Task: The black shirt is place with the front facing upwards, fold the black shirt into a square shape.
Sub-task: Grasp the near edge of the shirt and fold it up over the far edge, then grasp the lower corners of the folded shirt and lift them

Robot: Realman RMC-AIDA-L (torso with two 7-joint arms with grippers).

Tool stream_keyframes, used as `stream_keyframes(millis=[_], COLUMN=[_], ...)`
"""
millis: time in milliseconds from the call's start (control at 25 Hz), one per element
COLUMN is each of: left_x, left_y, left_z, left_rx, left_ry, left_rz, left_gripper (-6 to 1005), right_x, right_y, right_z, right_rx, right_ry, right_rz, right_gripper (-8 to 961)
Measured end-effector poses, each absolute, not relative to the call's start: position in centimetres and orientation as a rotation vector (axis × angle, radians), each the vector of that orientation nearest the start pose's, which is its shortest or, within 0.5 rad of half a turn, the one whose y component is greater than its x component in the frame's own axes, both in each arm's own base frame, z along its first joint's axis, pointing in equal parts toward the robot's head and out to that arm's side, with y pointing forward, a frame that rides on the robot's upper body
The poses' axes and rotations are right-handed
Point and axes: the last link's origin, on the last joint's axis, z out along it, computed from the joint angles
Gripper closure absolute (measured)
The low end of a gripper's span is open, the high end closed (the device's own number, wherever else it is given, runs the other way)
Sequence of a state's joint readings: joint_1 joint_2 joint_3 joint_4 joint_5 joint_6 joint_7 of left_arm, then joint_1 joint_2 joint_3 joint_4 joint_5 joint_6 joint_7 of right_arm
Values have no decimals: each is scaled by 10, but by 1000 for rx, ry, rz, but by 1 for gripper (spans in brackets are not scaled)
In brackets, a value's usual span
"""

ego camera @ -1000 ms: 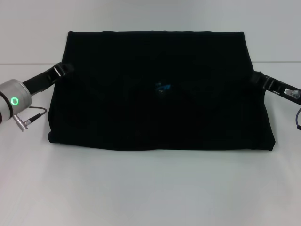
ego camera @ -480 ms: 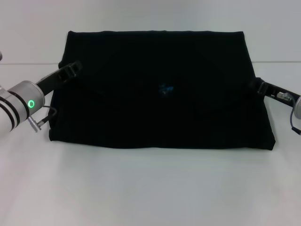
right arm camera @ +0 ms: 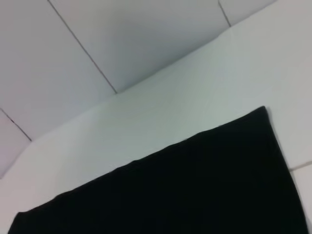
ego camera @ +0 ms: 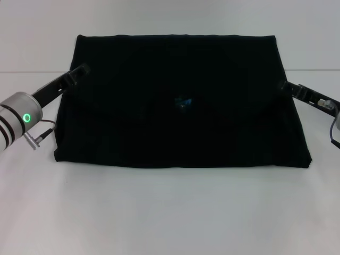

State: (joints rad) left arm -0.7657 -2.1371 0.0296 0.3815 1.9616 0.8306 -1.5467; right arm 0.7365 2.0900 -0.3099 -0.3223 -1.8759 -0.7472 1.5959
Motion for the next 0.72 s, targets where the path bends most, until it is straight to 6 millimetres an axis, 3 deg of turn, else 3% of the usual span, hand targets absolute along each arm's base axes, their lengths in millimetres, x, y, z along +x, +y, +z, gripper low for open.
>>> stream_keyframes(millis=[440, 720], left_x=[-310, -325], left_y=[404, 363], left_z=[15, 42], left_rx=[-1680, -1719], left_ry=[-1357, -1409], left_rz=[-996, -1154], left_gripper=[164, 99], right_x=[312, 331], right_y=[410, 373], right_z=[-2, 23], right_rx=[-1777, -1764], right_ry=[1361, 1331], right_rz=[802, 982], right_gripper=[51, 28])
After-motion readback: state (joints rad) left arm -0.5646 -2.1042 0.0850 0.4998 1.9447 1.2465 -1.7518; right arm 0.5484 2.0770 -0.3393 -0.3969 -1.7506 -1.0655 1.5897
